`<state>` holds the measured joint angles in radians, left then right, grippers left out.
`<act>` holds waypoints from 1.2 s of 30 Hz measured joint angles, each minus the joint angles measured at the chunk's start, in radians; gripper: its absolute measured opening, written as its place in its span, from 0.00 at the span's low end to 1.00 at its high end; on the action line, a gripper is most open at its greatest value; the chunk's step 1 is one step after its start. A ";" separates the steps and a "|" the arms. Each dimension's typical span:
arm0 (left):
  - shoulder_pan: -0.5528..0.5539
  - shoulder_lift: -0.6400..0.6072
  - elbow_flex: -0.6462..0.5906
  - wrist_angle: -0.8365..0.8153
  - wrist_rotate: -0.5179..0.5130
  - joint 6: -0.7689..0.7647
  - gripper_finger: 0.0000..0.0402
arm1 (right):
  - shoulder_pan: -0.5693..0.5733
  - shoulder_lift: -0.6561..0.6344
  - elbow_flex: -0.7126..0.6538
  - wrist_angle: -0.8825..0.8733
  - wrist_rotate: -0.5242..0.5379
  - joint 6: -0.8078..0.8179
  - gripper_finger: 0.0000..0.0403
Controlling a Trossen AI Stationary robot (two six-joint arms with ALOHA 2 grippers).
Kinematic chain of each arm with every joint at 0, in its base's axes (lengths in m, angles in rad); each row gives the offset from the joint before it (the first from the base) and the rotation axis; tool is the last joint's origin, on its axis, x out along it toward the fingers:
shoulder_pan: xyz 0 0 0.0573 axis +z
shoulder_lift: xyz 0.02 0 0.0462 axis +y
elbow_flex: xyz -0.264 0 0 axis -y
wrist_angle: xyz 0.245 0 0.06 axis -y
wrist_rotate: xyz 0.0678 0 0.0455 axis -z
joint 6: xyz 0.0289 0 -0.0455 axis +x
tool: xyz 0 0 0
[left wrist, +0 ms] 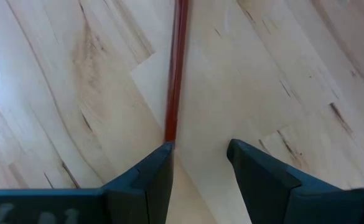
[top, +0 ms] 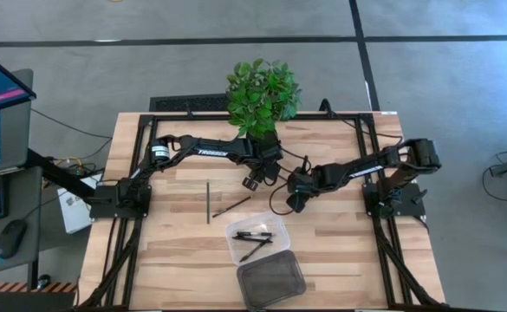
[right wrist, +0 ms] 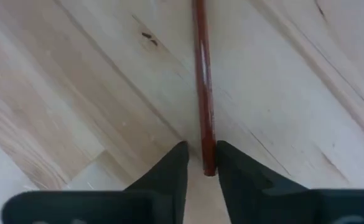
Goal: Sort pens & pencils
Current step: Put the brown pencil into the black bin
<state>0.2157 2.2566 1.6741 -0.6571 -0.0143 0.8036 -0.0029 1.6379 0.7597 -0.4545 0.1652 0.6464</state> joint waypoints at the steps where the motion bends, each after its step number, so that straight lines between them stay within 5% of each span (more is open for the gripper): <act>1: 0.000 0.000 0.000 0.000 0.000 0.000 0.39 | 0.000 0.000 0.000 0.000 -0.006 0.000 0.24; 9: 0.000 0.000 0.000 0.000 0.000 0.000 0.39 | -0.001 0.002 -0.001 -0.010 -0.033 0.007 0.15; 36: 0.000 0.000 0.000 0.000 -0.010 -0.008 0.39 | -0.012 0.038 0.009 -0.031 -0.074 -0.001 0.08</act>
<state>0.2161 2.2562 1.6741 -0.6567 -0.0243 0.7951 -0.0147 1.6760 0.7689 -0.4858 0.0910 0.6456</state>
